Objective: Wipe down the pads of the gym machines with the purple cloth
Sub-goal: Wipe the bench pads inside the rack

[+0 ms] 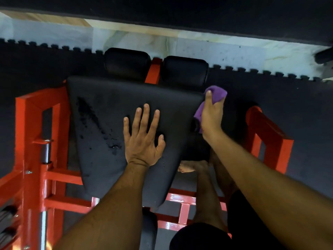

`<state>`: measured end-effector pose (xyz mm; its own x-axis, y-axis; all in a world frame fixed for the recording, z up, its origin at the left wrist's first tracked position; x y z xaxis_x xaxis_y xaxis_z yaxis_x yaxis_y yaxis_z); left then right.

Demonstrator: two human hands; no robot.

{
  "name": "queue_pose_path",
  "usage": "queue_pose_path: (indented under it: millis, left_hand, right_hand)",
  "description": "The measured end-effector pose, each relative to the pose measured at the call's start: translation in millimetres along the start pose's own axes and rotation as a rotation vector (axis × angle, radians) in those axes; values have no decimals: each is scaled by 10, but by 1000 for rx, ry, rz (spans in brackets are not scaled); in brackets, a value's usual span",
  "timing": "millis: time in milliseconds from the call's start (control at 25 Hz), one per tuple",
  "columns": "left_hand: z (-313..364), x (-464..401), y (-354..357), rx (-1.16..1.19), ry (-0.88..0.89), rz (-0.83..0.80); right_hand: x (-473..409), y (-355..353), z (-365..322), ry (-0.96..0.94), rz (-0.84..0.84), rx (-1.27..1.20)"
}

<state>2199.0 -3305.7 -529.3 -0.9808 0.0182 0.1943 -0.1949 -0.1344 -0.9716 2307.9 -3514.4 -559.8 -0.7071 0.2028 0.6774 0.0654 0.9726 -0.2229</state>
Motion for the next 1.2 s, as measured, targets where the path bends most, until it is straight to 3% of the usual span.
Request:
queue_pose_path:
  millis: [80,240,360,440,480,600,680,840,1080,1200]
  left_hand:
    - [22,-5,-25,-2,-1,4]
    - [5,2,-46,-9,-16,-9]
    - [7,-11,-75,22,-13,20]
    - [-22,-15,-125,39,-50,73]
    - [-75,30,-169,55,-155,121]
    - [-292,492,-133,216,-788,204]
    - [-263,692,9,259,-1012,133]
    - [-280,660,69,251,-1002,145]
    - [-258,688,108,236,-999,182]
    - [-271,692,114,220,-1000,184]
  right_hand:
    - [-169,-51,-276,-98,-79,111]
    - [184,-244,-860,-680,-298,438]
    - [393,-245,-1023,-920,-521,711]
    - [463,-167,-1041,-1079,-510,906]
    - [451,-96,-1014,-1135,-504,1023]
    - [284,170,-867,-1111,-557,1249]
    - [168,271,-728,-1051,-620,1347]
    - [155,378,-758,-1005,-656,1407]
    - [408,725,-785,-990,-517,1412]
    - [579,699,-648,-1121,-633,1507]
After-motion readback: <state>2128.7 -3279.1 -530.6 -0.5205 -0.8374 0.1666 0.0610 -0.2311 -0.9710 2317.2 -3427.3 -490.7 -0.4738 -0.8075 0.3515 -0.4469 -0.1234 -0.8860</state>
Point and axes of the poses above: each hand's wrist, its own x-axis away from the middle knuckle, its own y-axis out of the palm, z = x × y, the point moved 5 cm from there along -x, towards the middle knuckle, and after that the axes turned 10 degrees about -z, right-handed, at the moved point
